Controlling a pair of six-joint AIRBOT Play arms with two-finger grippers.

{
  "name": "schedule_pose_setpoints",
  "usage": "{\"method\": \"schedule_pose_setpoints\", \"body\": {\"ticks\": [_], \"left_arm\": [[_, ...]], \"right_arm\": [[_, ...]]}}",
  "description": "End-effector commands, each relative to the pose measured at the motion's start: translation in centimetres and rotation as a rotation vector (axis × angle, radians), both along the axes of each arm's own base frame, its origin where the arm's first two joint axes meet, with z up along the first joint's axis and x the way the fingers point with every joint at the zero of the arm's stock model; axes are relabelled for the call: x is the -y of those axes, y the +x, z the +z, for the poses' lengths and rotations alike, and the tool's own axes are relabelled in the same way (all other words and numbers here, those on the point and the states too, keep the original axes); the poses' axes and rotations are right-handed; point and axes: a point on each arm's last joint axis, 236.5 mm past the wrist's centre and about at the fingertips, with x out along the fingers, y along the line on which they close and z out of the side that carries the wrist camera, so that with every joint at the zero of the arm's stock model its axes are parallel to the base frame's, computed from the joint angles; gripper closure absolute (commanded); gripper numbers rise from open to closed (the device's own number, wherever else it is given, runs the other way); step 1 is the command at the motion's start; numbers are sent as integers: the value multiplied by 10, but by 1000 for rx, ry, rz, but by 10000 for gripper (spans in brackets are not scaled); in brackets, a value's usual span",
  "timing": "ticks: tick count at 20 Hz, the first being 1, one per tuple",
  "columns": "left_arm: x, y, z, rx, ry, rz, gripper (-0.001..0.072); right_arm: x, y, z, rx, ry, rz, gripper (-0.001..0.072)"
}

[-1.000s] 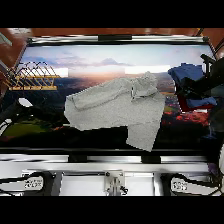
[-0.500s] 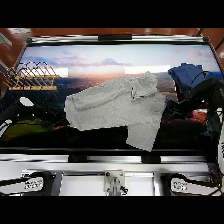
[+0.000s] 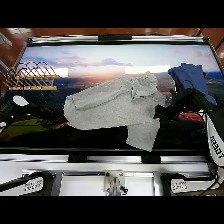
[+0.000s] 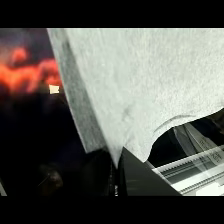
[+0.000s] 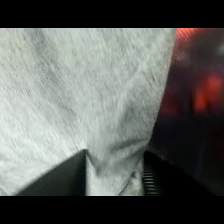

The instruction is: Fold the shirts.

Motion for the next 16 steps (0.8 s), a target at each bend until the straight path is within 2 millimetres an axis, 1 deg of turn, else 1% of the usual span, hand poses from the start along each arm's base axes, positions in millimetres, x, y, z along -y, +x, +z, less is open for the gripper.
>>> {"method": "schedule_pose_setpoints", "body": {"ticks": [1, 2, 3, 4, 5, 6, 7, 8, 9, 10, 11, 12, 13, 14, 15, 16], "left_arm": [[-2, 10, 10, 52, 11, 11, 674], [-2, 13, 15, 67, 12, 11, 674], [-2, 18, 23, 87, 12, 6, 674], [-2, 24, 37, 121, 13, -1, 675], [-4, 36, 61, 196, 22, -2, 676], [-6, 51, 96, 303, 38, 4, 677], [-11, 67, 142, 446, 63, 17, 677], [-17, 81, 210, 643, 97, 42, 677], [-21, 85, 292, 868, 122, 82, 676], [-25, 74, 376, 1091, 139, 127, 676], [-28, 45, 463, 1327, 149, 180, 675], [-31, 6, 534, 1526, 150, 230, 675], [-32, -38, 588, 1690, 140, 276, 675], [-31, -85, 628, 1817, 107, 322, 675], [-29, -125, 651, 1899, 78, 348, 675], [-27, -154, 660, 1949, 76, 351, 675]], "right_arm": [[-9, 5, -7, 10, -26, -8, 500], [-14, 1, -7, -4, -23, 11, 612], [-18, -2, -3, -8, -23, 30, 632], [-22, 0, 7, 26, -25, 62, 633], [-25, 7, 26, 95, -34, 104, 633], [-23, 21, 57, 205, -63, 146, 633], [-23, 37, 100, 335, -87, 179, 633], [-18, 54, 161, 510, -128, 200, 633], [-13, 65, 232, 702, -176, 205, 633], [-9, 65, 320, 934, -227, 187, 633], [-6, 50, 406, 1161, -267, 156, 633], [-5, 19, 494, 1402, -291, 111, 633], [-3, -22, 563, 1608, -307, 64, 633], [0, -70, 620, 1790, -321, 19, 633], [1, -114, 655, 1915, -328, -11, 633], [2, -153, 676, 2001, -336, -31, 633]]}}
